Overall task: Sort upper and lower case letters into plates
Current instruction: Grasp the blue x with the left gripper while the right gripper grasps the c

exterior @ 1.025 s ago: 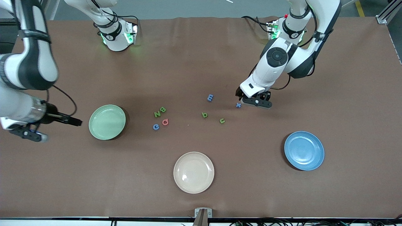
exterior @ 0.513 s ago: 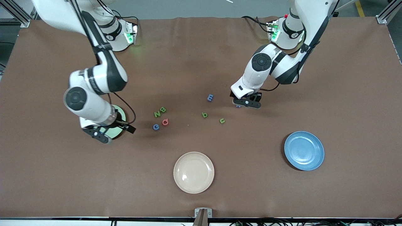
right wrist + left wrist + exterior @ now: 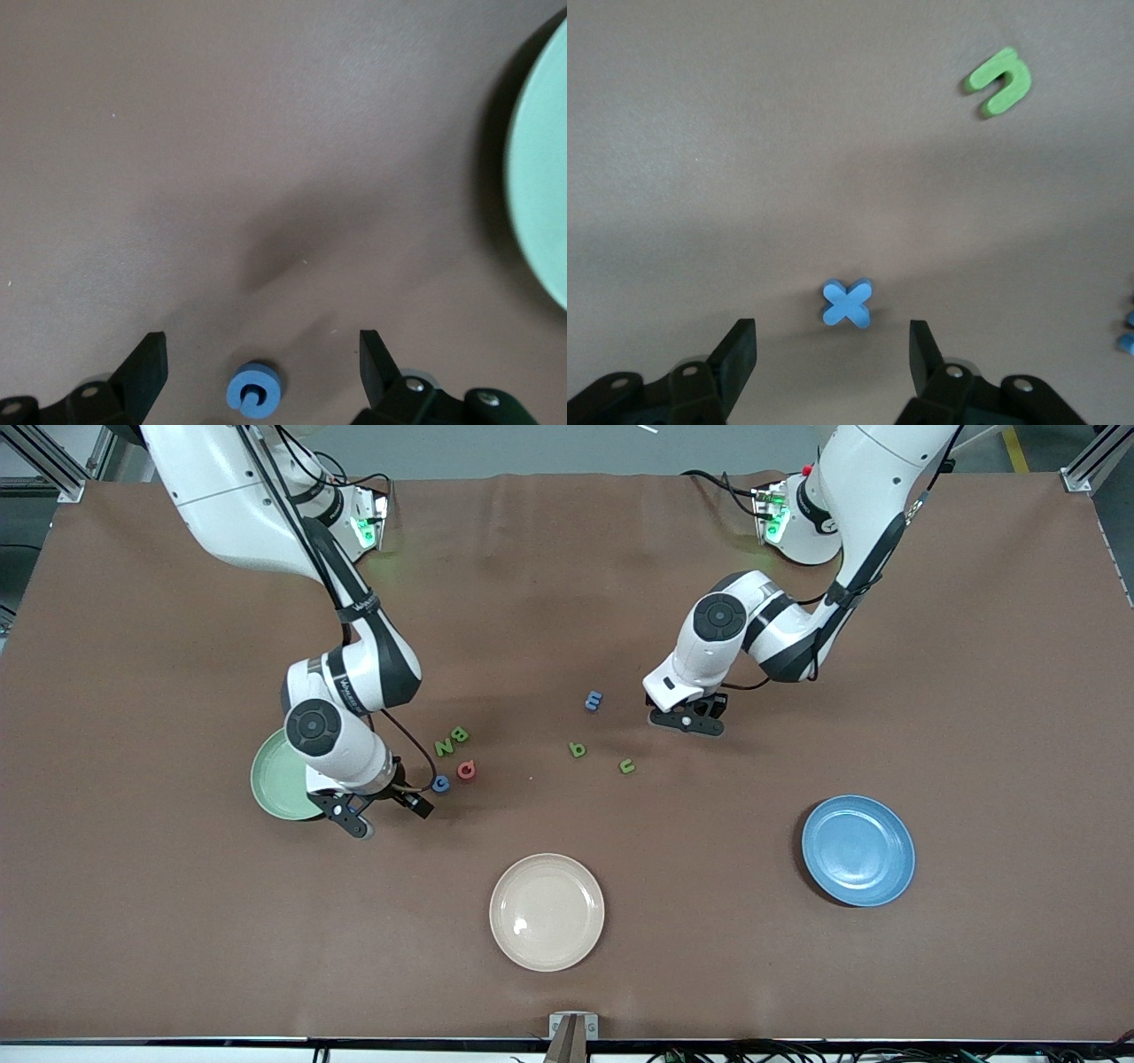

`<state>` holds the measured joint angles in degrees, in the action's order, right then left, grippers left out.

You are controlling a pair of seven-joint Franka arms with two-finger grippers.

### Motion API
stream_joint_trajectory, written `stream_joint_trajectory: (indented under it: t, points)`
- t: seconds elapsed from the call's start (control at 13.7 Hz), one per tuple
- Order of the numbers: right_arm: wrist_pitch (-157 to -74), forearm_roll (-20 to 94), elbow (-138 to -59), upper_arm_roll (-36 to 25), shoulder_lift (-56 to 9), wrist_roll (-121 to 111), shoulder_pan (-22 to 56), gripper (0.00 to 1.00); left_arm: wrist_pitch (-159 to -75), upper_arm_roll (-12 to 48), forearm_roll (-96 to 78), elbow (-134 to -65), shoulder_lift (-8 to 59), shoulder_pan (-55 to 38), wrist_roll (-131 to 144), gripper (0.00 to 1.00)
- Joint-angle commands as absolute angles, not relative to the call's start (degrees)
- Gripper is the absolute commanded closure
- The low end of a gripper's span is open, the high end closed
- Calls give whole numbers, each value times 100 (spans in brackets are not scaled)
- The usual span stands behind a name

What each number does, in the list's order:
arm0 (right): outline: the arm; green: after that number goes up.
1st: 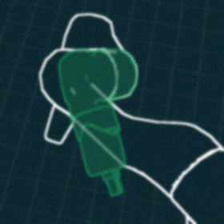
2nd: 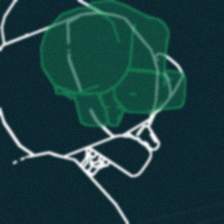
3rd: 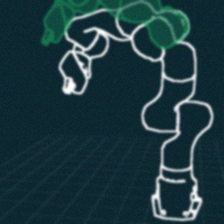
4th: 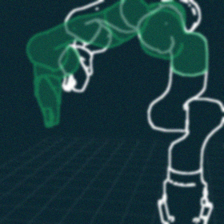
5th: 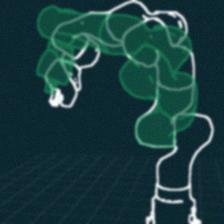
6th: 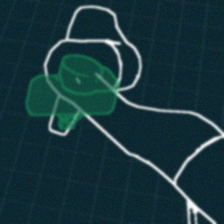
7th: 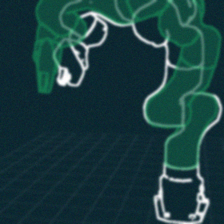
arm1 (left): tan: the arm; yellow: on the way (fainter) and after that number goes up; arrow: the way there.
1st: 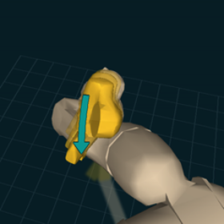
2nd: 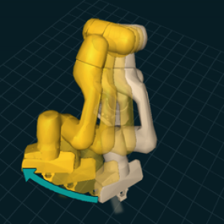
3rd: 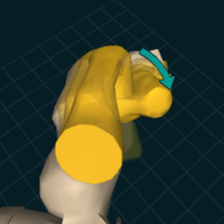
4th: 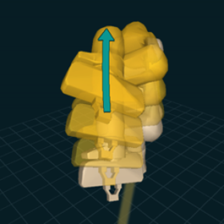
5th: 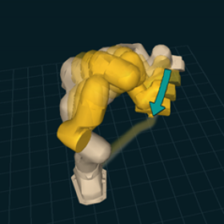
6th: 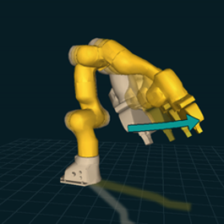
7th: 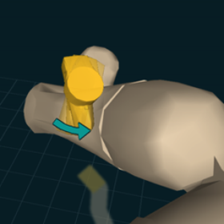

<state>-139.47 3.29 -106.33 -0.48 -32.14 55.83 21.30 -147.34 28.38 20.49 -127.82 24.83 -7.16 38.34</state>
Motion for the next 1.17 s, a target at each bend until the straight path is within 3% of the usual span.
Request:
stream_joint_trajectory:
  t: [0.0,0.66,0.95,1.1]
  points:
    - [-14351,343,-10959,-97,-3173,5853,2276,6,-14809,2848,2206,-12700,2627,-712,3973,26]
    - [-14484,343,-10969,-105,-3445,6222,2645,16,-14915,2804,2206,-12577,2848,-686,3981,35]
    - [-14467,343,-10969,-105,-3489,6267,2663,30,-14915,2804,2206,-12577,2865,-686,3990,38]
    - [-14458,343,-10969,-105,-3489,6267,2663,42,-14915,2804,2206,-12577,2865,-677,3999,40]
